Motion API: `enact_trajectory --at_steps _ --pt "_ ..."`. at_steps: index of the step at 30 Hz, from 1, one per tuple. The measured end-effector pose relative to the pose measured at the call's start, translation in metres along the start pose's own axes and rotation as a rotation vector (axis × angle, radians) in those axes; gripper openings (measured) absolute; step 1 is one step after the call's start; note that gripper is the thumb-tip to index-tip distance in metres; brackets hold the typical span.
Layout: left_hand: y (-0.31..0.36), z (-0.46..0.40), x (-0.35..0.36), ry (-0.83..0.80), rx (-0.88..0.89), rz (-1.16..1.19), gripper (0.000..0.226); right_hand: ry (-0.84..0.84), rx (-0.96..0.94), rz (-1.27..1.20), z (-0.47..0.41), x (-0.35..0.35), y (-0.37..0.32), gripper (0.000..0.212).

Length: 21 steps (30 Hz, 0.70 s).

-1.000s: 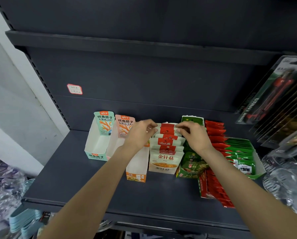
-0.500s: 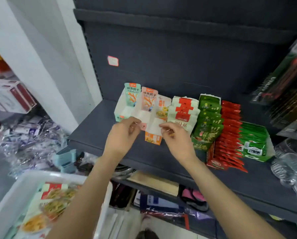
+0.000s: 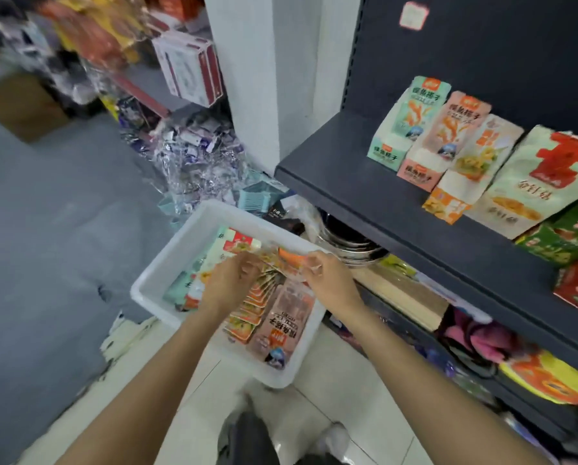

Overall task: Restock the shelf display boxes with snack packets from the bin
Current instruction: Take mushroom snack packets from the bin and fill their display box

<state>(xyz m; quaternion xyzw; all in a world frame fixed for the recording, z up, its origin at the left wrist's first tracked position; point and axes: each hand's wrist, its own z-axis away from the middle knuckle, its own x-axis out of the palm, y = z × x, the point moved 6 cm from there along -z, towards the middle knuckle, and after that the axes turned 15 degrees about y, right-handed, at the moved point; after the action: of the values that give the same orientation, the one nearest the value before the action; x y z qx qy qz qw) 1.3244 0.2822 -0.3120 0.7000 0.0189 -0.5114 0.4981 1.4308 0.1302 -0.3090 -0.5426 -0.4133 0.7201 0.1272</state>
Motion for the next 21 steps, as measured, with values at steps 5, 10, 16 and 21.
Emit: enact_trajectory --at_steps 5,10,16,21 --pt "-0.088 -0.031 -0.019 -0.140 -0.131 -0.086 0.033 -0.089 0.069 0.057 0.001 0.082 -0.019 0.038" --pt "-0.138 -0.067 -0.022 -0.241 -0.068 -0.149 0.050 -0.089 0.111 0.115 -0.007 0.131 -0.030 0.057" --pt "-0.154 -0.080 0.006 -0.409 0.006 -0.084 0.082 -0.149 0.175 0.233 -0.007 0.161 -0.022 0.066" --pt "-0.164 -0.083 0.023 -0.384 0.103 -0.184 0.107 -0.148 0.220 0.231 -0.004 0.166 -0.018 0.063"
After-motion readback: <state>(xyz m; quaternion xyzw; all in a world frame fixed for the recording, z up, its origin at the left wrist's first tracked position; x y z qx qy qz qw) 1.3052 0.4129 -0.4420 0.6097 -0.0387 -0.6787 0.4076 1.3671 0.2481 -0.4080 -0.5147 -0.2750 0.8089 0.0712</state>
